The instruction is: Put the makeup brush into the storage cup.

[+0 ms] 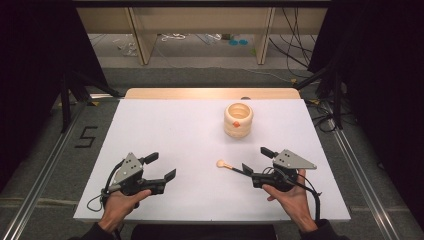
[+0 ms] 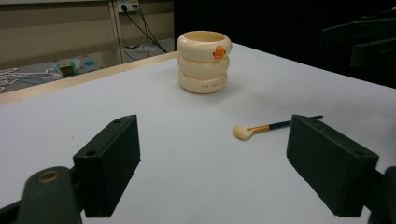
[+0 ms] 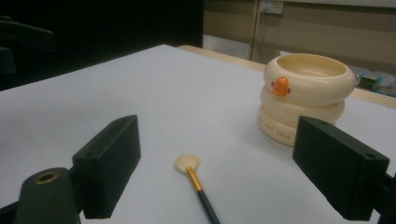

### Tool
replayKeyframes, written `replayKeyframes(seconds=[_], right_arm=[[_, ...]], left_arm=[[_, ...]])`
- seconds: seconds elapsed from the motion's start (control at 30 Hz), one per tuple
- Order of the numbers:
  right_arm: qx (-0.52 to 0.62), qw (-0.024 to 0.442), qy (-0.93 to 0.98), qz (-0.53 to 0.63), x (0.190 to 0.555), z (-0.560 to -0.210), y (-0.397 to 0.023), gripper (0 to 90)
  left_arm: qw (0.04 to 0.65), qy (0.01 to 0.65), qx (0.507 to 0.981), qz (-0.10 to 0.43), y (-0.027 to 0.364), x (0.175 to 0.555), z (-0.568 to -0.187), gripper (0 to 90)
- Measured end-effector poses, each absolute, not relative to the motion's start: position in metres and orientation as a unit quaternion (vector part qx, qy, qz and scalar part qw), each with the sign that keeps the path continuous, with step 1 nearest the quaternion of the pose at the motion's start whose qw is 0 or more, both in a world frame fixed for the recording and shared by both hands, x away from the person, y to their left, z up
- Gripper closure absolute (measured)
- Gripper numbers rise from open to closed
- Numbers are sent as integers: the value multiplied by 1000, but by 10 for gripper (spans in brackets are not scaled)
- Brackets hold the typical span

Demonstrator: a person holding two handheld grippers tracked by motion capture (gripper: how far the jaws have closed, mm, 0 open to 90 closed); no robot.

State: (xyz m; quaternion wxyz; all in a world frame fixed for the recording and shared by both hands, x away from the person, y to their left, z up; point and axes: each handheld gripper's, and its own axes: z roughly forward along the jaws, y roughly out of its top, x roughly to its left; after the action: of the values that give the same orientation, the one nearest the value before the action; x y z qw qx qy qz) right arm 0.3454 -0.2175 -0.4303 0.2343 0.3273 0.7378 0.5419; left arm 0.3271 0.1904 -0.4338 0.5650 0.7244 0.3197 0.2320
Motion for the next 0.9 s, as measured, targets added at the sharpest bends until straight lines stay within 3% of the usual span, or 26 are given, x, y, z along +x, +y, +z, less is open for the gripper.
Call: replayKeyframes(seconds=[0.9], right_arm=[[296,222,798,476,363,-421,-210,181]], left_arm=[[566,328,720,231,190,328,-434,170]])
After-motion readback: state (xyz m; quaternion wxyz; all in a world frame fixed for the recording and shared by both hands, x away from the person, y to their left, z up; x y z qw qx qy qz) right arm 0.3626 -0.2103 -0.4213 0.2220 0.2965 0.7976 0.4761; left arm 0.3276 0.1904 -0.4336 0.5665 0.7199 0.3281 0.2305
